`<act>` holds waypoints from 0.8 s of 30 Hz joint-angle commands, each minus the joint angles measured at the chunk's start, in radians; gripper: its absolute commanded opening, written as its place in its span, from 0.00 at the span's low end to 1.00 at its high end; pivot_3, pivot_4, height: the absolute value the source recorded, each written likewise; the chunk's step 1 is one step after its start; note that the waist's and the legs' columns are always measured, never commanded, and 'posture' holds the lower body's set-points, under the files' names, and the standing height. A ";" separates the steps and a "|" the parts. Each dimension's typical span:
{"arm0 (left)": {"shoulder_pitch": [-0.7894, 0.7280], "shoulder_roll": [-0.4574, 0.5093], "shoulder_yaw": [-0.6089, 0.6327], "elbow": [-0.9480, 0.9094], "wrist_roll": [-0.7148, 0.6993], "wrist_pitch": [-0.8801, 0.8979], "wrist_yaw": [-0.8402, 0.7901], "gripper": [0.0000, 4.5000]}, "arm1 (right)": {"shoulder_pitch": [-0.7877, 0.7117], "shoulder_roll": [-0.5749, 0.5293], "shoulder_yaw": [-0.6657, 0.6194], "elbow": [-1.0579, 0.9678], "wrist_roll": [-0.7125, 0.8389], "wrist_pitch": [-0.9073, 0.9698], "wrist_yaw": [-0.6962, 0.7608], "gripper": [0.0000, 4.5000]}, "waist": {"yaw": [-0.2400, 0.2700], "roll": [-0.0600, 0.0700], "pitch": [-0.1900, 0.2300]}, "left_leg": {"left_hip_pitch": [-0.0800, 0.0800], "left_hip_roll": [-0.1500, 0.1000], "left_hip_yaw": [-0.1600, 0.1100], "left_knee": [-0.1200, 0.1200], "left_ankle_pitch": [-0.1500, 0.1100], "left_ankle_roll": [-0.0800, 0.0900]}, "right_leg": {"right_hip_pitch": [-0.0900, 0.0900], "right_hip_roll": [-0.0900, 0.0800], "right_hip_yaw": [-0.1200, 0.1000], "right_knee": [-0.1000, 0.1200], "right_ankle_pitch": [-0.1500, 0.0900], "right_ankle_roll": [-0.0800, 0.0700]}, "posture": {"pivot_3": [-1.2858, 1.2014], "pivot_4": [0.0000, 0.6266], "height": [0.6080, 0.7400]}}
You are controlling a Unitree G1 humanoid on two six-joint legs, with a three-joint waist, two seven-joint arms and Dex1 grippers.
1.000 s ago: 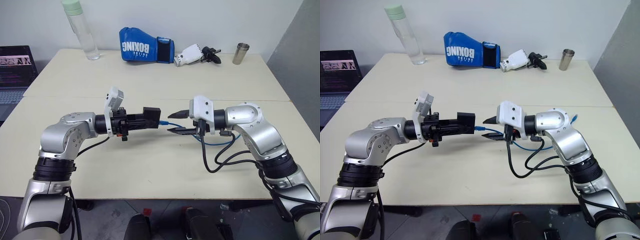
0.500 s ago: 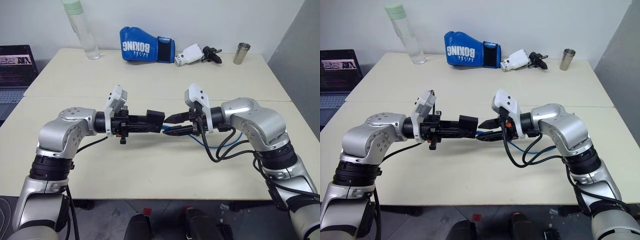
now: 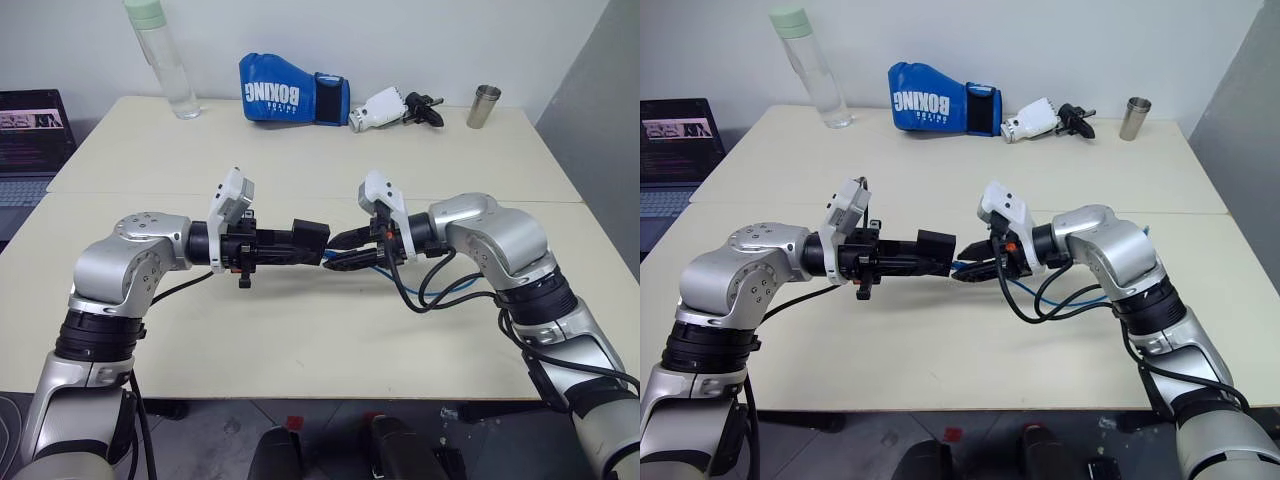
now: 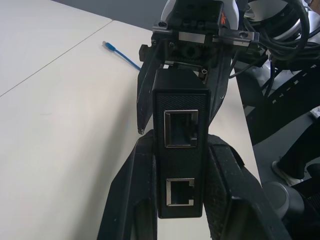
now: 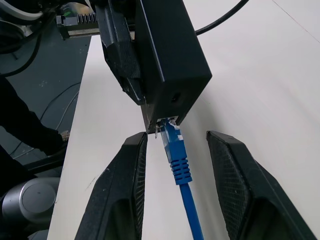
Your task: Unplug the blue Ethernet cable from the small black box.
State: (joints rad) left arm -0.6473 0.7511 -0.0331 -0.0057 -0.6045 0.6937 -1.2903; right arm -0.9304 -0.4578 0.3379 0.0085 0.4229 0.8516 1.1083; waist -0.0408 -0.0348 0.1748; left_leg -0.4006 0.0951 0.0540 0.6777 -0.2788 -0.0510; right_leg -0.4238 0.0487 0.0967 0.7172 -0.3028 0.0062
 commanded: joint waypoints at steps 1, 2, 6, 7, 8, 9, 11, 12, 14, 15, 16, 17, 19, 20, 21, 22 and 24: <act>-0.012 0.020 0.020 -0.033 -0.002 -0.012 -0.008 0.18 | -0.047 0.001 -0.002 0.016 0.001 -0.022 0.044 0.44 | 0.000 0.000 0.000 | 0.000 0.000 0.000 0.000 0.000 0.000 | 0.000 0.000 0.000 0.000 0.000 0.000 | 0.52 0.24 1.00; -0.011 0.021 0.020 -0.035 -0.002 -0.012 -0.008 0.18 | -0.051 0.002 -0.001 0.021 -0.001 -0.022 0.049 0.44 | 0.000 0.000 0.000 | 0.000 0.000 0.000 0.000 0.000 0.000 | 0.000 0.000 0.000 0.000 0.000 0.000 | 0.52 0.24 1.00; -0.009 0.022 0.018 -0.041 -0.003 -0.013 -0.009 0.18 | -0.069 0.011 -0.002 0.046 -0.004 -0.019 0.064 0.44 | 0.000 0.000 0.000 | 0.000 0.000 0.000 0.000 0.000 0.000 | 0.000 0.000 0.000 0.000 0.000 0.000 | 0.52 0.24 1.00; -0.008 0.022 0.017 -0.042 -0.003 -0.013 -0.009 0.18 | -0.071 0.012 0.000 0.049 -0.005 -0.017 0.068 0.40 | 0.000 0.000 0.000 | 0.000 0.000 0.000 0.000 0.000 0.000 | 0.000 0.000 0.000 0.000 0.000 0.000 | 0.52 0.24 1.00; -0.008 0.023 0.016 -0.044 -0.004 -0.013 -0.009 0.18 | -0.073 0.013 0.001 0.051 -0.005 -0.015 0.072 0.37 | 0.000 0.000 0.000 | 0.000 0.000 0.000 0.000 0.000 0.000 | 0.000 0.000 0.000 0.000 0.000 0.000 | 0.52 0.24 1.00; -0.008 0.023 0.016 -0.044 -0.004 -0.014 -0.009 0.18 | -0.075 0.014 0.002 0.054 -0.006 -0.015 0.074 0.33 | 0.000 0.000 0.000 | 0.000 0.000 0.000 0.000 0.000 0.000 | 0.000 0.000 0.000 0.000 0.000 0.000 | 0.52 0.24 1.00; -0.007 0.023 0.015 -0.047 -0.003 -0.014 -0.010 0.18 | -0.078 0.014 0.008 0.059 -0.010 -0.016 0.080 0.24 | 0.000 0.000 0.000 | 0.000 0.000 0.000 0.000 0.000 0.000 | 0.000 0.000 0.000 0.000 0.000 0.000 | 0.52 0.24 1.00; -0.007 0.022 0.015 -0.049 -0.004 -0.014 -0.010 0.18 | -0.079 0.015 0.009 0.062 -0.012 -0.016 0.081 0.17 | 0.000 0.000 0.000 | 0.000 0.000 0.000 0.000 0.000 0.000 | 0.000 0.000 0.000 0.000 0.000 0.000 | 0.52 0.24 1.00; -0.007 0.022 0.014 -0.053 -0.004 -0.013 -0.011 0.18 | -0.083 0.017 0.011 0.069 -0.014 -0.017 0.085 0.05 | 0.000 0.000 0.000 | 0.000 0.000 0.000 0.000 0.000 0.000 | 0.000 0.000 0.000 0.000 0.000 0.000 | 0.52 0.24 1.00; -0.006 0.022 0.014 -0.054 -0.004 -0.013 -0.013 0.18 | -0.085 0.018 0.011 0.072 -0.014 -0.016 0.087 0.00 | 0.000 0.000 0.000 | 0.000 0.000 0.000 0.000 0.000 0.000 | 0.000 0.000 0.000 0.000 0.000 0.000 | 0.52 0.24 1.00; -0.006 0.023 0.013 -0.056 -0.004 -0.013 -0.014 0.18 | -0.086 0.019 0.011 0.074 -0.014 -0.015 0.089 0.00 | 0.000 0.000 0.000 | 0.000 0.000 0.000 0.000 0.000 0.000 | 0.000 0.000 0.000 0.000 0.000 0.000 | 0.52 0.24 1.00; -0.003 0.025 0.010 -0.061 -0.003 -0.013 -0.018 0.18 | -0.089 0.018 0.013 0.078 -0.014 -0.011 0.094 0.00 | 0.000 0.000 0.000 | 0.000 0.000 0.000 0.000 0.000 0.000 | 0.000 0.000 0.000 0.000 0.000 0.000 | 0.52 0.24 1.00; 0.003 0.028 0.007 -0.071 -0.002 -0.015 -0.021 0.18 | -0.093 0.016 0.015 0.083 -0.013 -0.002 0.104 0.00 | 0.000 0.000 0.000 | 0.000 0.000 0.000 0.000 0.000 0.000 | 0.000 0.000 0.000 0.000 0.000 0.000 | 0.52 0.24 1.00; 0.006 0.029 0.006 -0.075 -0.001 -0.015 -0.022 0.18 | -0.094 0.014 0.016 0.084 -0.012 0.003 0.108 0.00 | 0.000 0.000 0.000 | 0.000 0.000 0.000 0.000 0.000 0.000 | 0.000 0.000 0.000 0.000 0.000 0.000 | 0.52 0.24 1.00; 0.007 0.030 0.004 -0.078 0.000 -0.016 -0.023 0.18 | -0.095 0.012 0.018 0.086 -0.013 0.006 0.111 0.00 | 0.000 0.000 0.000 | 0.000 0.000 0.000 0.000 0.000 0.000 | 0.000 0.000 0.000 0.000 0.000 0.000 | 0.52 0.24 1.00; 0.008 0.031 0.002 -0.081 0.001 -0.018 -0.026 0.18 | -0.096 0.011 0.019 0.088 -0.015 0.007 0.115 0.00 | 0.000 0.000 0.000 | 0.000 0.000 0.000 0.000 0.000 0.000 | 0.000 0.000 0.000 0.000 0.000 0.000 | 0.52 0.24 1.00; 0.009 0.033 0.000 -0.085 0.005 -0.021 -0.030 0.18 | -0.096 0.006 0.023 0.094 -0.019 0.011 0.122 0.00 | 0.000 0.000 0.000 | 0.000 0.000 0.000 0.000 0.000 0.000 | 0.000 0.000 0.000 0.000 0.000 0.000 | 0.52 0.24 1.00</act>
State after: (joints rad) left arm -0.6338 0.7673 -0.0361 -0.0432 -0.5904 0.6904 -1.3023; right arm -0.9945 -0.4463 0.3687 0.1083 0.4102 0.8602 1.2226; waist -0.0409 -0.0346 0.1749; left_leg -0.4007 0.0952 0.0541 0.6776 -0.2788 -0.0509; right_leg -0.4241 0.0487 0.0965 0.7172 -0.3028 0.0062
